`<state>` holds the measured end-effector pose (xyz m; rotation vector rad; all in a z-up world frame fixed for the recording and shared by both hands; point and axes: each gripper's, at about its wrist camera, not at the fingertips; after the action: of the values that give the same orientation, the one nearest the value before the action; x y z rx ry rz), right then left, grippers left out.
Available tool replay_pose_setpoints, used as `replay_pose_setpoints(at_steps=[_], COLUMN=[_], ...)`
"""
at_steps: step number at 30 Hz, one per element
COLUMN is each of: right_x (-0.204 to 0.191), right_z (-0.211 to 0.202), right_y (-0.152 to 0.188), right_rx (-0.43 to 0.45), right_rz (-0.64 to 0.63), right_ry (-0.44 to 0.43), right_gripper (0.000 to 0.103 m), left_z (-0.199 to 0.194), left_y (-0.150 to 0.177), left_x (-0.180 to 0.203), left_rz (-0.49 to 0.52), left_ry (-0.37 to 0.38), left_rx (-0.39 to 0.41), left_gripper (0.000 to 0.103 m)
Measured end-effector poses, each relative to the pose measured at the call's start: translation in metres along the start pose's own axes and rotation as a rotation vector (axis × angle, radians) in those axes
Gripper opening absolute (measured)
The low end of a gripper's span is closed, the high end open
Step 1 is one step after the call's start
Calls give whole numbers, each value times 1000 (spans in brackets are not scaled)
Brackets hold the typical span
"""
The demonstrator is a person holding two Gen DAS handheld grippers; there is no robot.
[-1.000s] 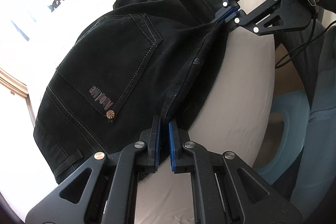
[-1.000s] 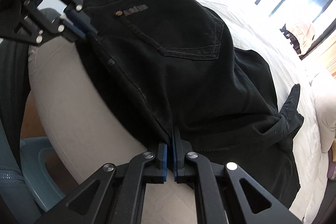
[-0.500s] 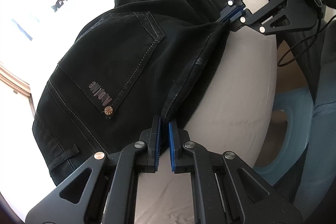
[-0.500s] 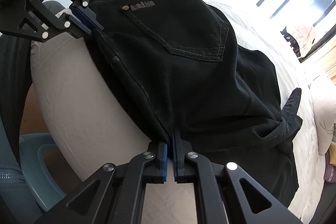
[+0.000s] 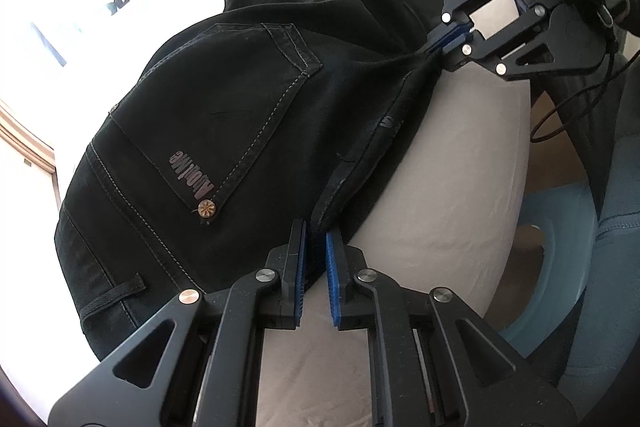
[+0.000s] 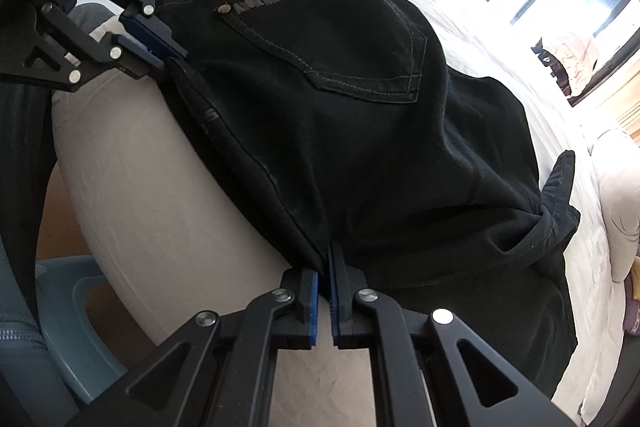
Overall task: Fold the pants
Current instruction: 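Lift the waistband with both grippers and fold it over toward the hems, then open both grippers and release the folded waistband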
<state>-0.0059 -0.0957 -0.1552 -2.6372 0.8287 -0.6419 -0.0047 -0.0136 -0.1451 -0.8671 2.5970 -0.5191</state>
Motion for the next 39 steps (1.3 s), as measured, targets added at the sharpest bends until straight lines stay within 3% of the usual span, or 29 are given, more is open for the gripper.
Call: replay_pose_setpoints(at_steps=[10, 13, 14, 15, 16, 21, 25, 27, 30, 31, 33, 35, 39], right_x=[2, 2, 3, 3, 3, 2, 1, 1, 5, 10, 20, 41, 96], right_z=[5, 6, 6, 7, 7, 8, 8, 8, 5, 3, -3, -19, -52], right_y=[4, 6, 6, 6, 6, 8, 8, 8, 12, 13, 16, 23, 33], right_rx=[32, 38, 40, 42, 44, 49, 53, 58, 70, 73, 68, 90, 171], right_rz=[48, 53, 55, 55, 57, 60, 80, 91, 128, 162, 220, 304, 468], right_ry=[-1, 2, 3, 4, 5, 15, 25, 29, 28, 19, 13, -45, -113], right_gripper=[7, 7, 7, 7, 7, 7, 7, 7, 9, 16, 38, 77, 80], left_z=[-17, -33, -38, -44, -48, -61, -42, -18, 25, 36, 46, 47, 53], left_y=[1, 2, 2, 2, 2, -20, -55, -70, -82, -82, -80, -80, -80], left_x=[-3, -8, -10, -12, -15, -33, -42, -48, -48, -46, -40, -40, -43], left_rz=[-45, -88, -104, -120, -139, -257, -315, -360, -364, -358, -343, -355, -379], left_ry=[22, 79, 95, 104, 103, 113, 88, 102, 91, 74, 46, 52, 72], left_rx=[3, -6, -6, 0, 5, 89, 126, 104, -1, -36, -44, -40, -41], left_gripper=[15, 27, 41, 65, 71, 71, 71, 71, 71, 71, 71, 71, 71])
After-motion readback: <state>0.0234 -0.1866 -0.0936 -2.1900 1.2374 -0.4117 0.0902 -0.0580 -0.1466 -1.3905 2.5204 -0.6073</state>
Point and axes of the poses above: each gripper's, at about its wrist camera, not at the fingertips, and z roughly the way its jaws point, x to its right, y to its underside, and after that the axes turned 1 degree about -y, right-handed
